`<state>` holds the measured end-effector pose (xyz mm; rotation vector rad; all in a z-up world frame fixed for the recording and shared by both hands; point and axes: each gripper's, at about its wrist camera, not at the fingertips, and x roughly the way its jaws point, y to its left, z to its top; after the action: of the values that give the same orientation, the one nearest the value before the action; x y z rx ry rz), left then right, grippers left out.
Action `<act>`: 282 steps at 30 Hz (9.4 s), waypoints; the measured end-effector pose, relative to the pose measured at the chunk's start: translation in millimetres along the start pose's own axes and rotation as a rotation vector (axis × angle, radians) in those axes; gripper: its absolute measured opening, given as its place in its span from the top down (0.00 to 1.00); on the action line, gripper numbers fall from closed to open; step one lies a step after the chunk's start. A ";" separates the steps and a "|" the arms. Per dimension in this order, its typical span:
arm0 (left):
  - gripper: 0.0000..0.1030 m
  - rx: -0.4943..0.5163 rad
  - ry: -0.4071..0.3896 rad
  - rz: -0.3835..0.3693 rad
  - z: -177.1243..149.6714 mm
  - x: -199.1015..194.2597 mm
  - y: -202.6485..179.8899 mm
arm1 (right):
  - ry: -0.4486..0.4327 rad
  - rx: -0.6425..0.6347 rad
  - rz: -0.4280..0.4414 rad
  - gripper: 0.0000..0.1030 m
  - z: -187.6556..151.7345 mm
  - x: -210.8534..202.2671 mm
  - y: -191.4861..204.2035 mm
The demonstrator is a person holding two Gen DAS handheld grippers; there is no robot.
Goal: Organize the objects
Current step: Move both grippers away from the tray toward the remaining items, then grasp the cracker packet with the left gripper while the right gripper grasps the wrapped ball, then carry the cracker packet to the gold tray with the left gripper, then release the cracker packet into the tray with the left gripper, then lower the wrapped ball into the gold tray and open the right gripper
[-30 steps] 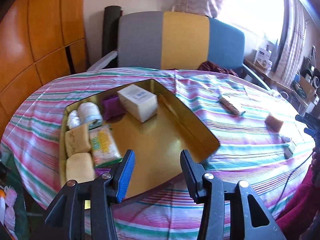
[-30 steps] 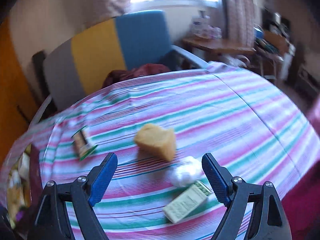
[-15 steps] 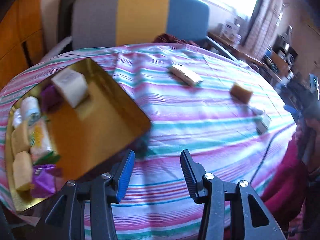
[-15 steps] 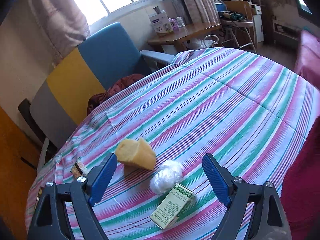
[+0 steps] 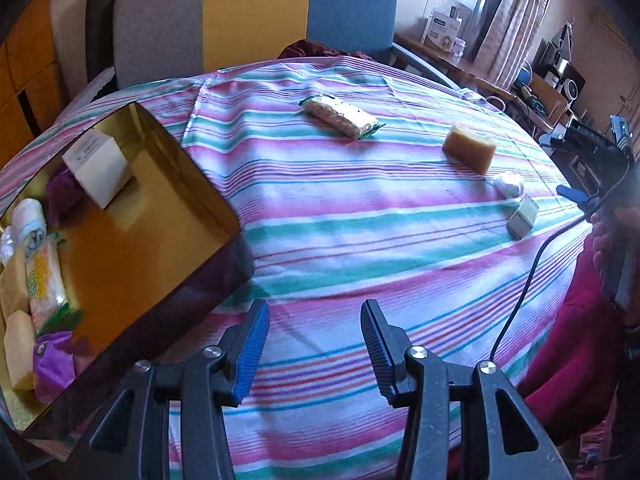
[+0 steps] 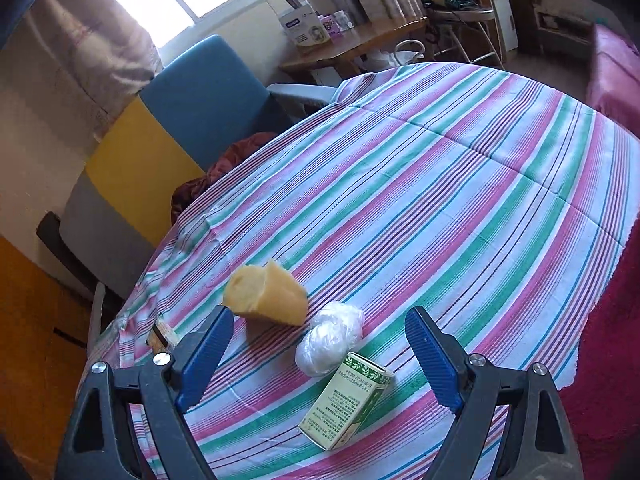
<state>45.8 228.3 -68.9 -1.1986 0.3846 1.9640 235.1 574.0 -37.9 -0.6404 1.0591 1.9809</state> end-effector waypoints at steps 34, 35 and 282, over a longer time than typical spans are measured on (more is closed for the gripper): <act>0.19 -0.239 0.077 0.046 224.7 182.8 -20.3 | 0.138 -0.016 0.127 0.13 -3.9 23.8 5.3; 0.22 -0.212 0.072 0.075 226.9 185.7 -24.0 | 0.139 -0.011 0.128 0.13 -3.7 24.3 4.5; 0.56 -0.237 -0.314 0.310 -18.4 -92.9 117.4 | 0.245 -0.714 0.201 0.13 -123.7 -13.2 169.9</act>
<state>-8.6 98.2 -15.3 -0.9911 0.1860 2.4786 111.1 405.2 -16.3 -1.2136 0.5338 2.5160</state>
